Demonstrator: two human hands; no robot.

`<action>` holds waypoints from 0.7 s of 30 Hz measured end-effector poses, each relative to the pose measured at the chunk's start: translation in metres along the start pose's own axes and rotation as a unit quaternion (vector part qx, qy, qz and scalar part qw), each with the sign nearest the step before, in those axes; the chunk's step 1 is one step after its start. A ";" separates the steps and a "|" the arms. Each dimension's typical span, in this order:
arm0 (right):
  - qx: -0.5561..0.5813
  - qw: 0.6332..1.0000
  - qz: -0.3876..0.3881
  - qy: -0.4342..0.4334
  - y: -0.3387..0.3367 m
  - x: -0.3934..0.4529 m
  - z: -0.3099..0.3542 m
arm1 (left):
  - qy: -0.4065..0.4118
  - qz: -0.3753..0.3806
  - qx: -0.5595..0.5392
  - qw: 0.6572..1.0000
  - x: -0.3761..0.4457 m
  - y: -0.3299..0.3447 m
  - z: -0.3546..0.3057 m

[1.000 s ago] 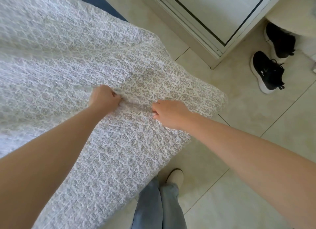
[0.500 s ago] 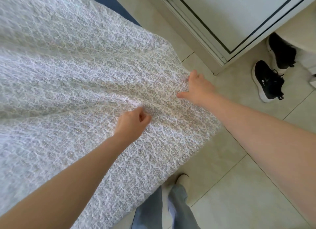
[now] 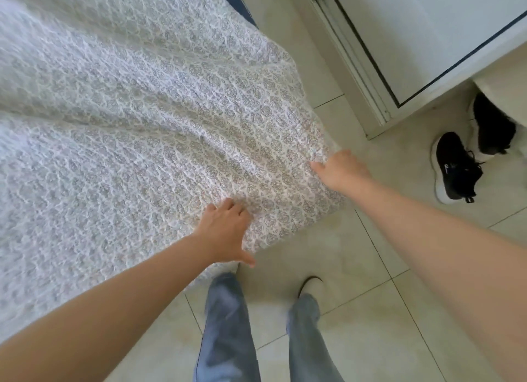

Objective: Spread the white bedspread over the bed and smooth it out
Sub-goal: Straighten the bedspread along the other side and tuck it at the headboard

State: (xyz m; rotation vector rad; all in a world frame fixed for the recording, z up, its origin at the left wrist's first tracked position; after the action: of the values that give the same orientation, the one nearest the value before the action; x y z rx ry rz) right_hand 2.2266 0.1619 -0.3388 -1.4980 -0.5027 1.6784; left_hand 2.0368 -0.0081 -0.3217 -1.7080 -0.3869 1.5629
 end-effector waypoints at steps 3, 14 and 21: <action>-0.020 1.000 0.006 -0.014 0.005 -0.003 -0.007 | -0.037 -0.019 0.033 0.999 -0.004 0.003 -0.017; -0.060 0.982 -0.077 -0.161 -0.020 -0.023 -0.011 | -0.009 -0.007 -0.129 0.992 -0.021 0.018 -0.032; -0.033 0.994 -0.026 -0.102 -0.006 -0.005 -0.050 | -0.039 -0.062 -0.186 0.980 -0.026 0.029 -0.046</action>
State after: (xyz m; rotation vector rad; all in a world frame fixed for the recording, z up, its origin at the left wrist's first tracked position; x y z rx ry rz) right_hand 2.2757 0.1507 -0.3414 -1.3542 -0.7082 1.7981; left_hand 2.0675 -0.0599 -0.3261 -1.8605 -0.8546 1.5395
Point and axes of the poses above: each hand's wrist, its own x-axis towards the middle knuckle, its own y-axis out of the palm, z = x × y, the point moved 9 cm from there along x, towards the middle knuckle, and after that the axes turned 13 degrees about x, right-handed, at the moved point
